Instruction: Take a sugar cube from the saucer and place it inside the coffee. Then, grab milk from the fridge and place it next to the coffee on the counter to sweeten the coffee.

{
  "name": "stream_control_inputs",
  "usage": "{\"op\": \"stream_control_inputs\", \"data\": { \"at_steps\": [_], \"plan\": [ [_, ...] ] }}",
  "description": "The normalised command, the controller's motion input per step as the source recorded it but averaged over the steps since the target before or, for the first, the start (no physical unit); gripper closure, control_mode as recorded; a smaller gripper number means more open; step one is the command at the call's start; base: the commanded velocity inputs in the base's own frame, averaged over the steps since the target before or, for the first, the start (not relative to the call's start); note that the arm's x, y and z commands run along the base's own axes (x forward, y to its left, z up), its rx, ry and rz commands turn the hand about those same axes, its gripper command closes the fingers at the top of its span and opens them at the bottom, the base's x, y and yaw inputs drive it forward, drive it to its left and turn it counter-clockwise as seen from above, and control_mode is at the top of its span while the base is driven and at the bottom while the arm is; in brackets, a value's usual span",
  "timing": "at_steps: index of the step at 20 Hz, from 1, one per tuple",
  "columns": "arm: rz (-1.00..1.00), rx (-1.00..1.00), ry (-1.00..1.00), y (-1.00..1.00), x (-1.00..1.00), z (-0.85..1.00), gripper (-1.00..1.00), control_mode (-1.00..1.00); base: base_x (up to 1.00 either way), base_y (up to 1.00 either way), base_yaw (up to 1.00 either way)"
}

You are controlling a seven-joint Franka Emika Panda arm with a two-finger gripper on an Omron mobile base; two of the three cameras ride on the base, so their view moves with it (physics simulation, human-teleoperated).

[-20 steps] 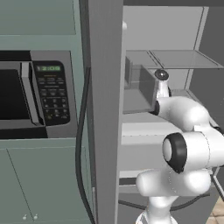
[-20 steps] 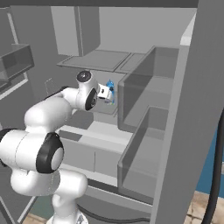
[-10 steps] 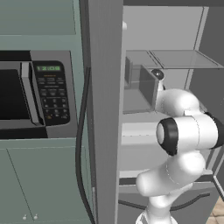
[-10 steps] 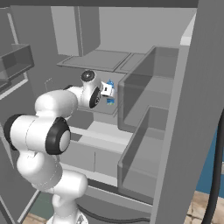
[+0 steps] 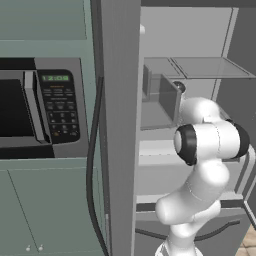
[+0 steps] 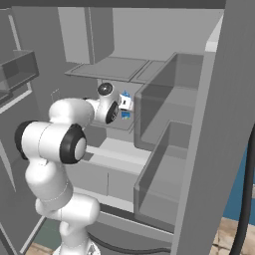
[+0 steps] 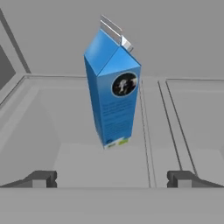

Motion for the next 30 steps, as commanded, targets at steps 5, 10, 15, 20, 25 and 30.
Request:
{"op": "stream_control_inputs", "data": {
  "at_steps": [5,10,15,20,25,30],
  "plan": [
    [0.0,0.0,-0.06,-0.02,0.27,-0.09,-1.0,-1.0,0.0,0.0,0.0],
    [0.0,0.0,-0.06,0.0,0.3,0.0,-1.0,-1.0,0.0,0.0,0.0],
    [0.0,0.0,-0.05,0.0,0.16,0.0,-1.0,-1.0,0.0,0.0,0.0],
    [0.0,0.0,-0.04,0.0,0.13,0.0,-1.0,-1.0,0.0,0.0,0.0],
    [0.0,0.0,-0.03,-0.06,0.14,-0.01,-1.0,-1.0,0.0,0.0,0.0],
    [0.0,0.0,-0.01,-0.17,0.08,0.0,-1.0,-1.0,0.0,0.0,0.0]
  ]
}}
